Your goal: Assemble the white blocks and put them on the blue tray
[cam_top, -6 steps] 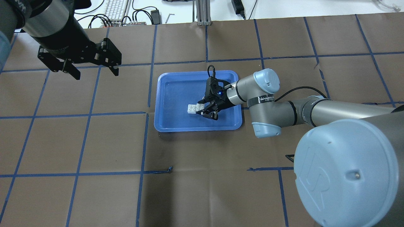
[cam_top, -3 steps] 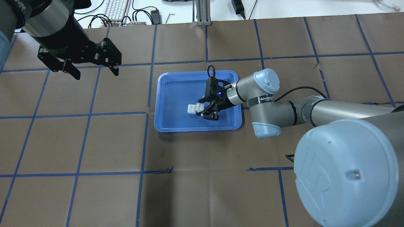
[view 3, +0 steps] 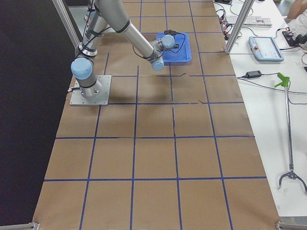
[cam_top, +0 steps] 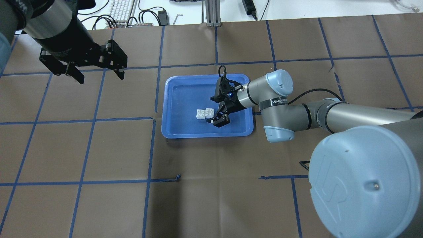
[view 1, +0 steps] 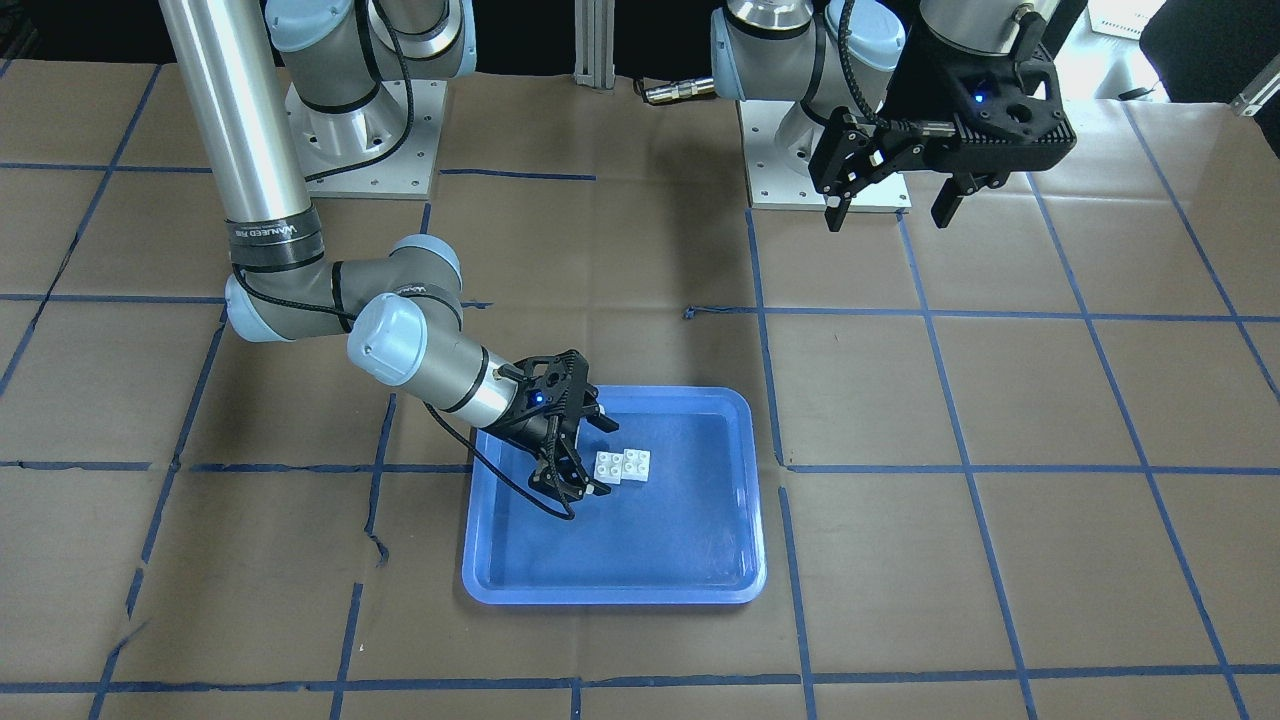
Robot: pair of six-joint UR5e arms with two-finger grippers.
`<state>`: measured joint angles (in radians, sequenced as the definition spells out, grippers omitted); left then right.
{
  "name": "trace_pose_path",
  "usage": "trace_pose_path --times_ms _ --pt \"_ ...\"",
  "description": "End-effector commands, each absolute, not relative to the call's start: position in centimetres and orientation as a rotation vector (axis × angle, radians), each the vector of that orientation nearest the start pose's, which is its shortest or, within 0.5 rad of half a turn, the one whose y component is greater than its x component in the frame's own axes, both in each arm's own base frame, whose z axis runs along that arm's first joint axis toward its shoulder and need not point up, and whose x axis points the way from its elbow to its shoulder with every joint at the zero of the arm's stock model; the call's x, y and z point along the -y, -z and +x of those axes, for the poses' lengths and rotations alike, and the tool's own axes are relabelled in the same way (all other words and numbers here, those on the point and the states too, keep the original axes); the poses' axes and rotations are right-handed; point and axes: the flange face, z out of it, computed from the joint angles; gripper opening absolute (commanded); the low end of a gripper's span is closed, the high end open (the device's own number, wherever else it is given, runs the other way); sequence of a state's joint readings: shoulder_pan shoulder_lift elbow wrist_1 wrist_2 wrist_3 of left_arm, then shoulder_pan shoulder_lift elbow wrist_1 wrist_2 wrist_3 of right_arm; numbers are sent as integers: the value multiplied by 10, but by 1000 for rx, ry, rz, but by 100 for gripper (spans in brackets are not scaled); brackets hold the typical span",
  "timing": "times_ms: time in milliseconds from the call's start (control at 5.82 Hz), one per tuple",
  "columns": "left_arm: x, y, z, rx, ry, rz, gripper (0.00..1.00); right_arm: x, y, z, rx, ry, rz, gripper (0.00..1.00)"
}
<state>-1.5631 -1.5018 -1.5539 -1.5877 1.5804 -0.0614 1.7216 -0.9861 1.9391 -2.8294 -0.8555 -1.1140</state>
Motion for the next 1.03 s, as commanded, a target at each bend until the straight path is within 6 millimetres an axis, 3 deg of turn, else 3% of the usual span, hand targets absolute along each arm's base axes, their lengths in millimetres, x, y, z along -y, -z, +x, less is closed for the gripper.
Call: trace_pose_path --times_ms 0,687,859 --pt "469 -529 -129 -3129 113 -106 99 559 -180 282 -2030 721 -1585 100" --pt "467 -531 -129 -3129 118 -106 100 559 -194 277 -2052 661 -1557 100" --pt "467 -530 -130 -3131 113 -104 100 563 -210 272 -2099 630 -1572 100"
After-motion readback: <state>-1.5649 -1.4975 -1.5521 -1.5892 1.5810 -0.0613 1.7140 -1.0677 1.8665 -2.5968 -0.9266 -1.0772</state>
